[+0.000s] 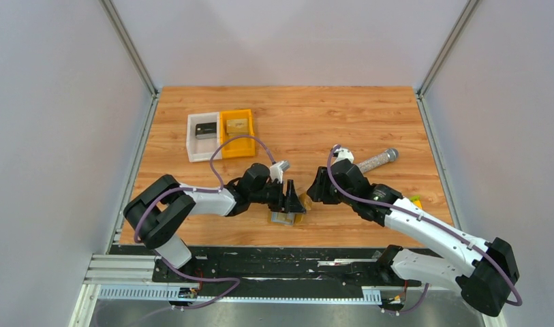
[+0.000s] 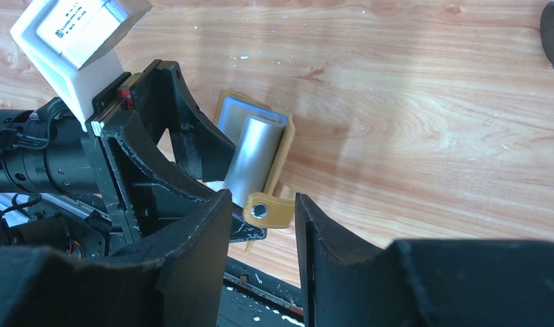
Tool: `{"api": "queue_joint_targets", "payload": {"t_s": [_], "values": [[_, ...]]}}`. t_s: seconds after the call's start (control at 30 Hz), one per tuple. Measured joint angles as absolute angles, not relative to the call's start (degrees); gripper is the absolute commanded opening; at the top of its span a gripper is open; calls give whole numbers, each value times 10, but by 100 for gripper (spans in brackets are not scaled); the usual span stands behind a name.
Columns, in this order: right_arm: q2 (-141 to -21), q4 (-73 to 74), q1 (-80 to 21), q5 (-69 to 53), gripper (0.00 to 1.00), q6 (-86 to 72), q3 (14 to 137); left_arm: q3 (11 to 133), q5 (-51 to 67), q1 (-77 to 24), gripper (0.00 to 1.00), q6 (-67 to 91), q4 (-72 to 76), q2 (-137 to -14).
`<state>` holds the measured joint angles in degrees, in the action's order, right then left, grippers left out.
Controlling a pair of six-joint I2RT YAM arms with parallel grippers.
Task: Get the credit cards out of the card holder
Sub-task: Open the card holder at the center of the board.
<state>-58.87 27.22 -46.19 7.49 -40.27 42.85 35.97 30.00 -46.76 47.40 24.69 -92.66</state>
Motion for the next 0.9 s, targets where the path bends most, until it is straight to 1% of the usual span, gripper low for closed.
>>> {"api": "queue_joint_targets", "payload": {"t_s": [0.23,0.47,0.53,0.63,0.7,0.9], "values": [[-589,273,-462,89,37,-403,431,360,292,-473,67,472,248,-903],[-611,271,-449,92,35,-401,462,361,282,-501,67,459,250,-889],[-619,269,-441,88,32,-400,465,362,282,-507,66,457,251,-890],[-630,264,-425,72,21,-399,465,362,281,-512,66,455,256,-898],[-637,256,-415,57,17,-397,465,362,279,-517,66,453,257,-905],[-669,216,-387,-23,14,-399,465,362,269,-537,66,444,265,-928]]}}
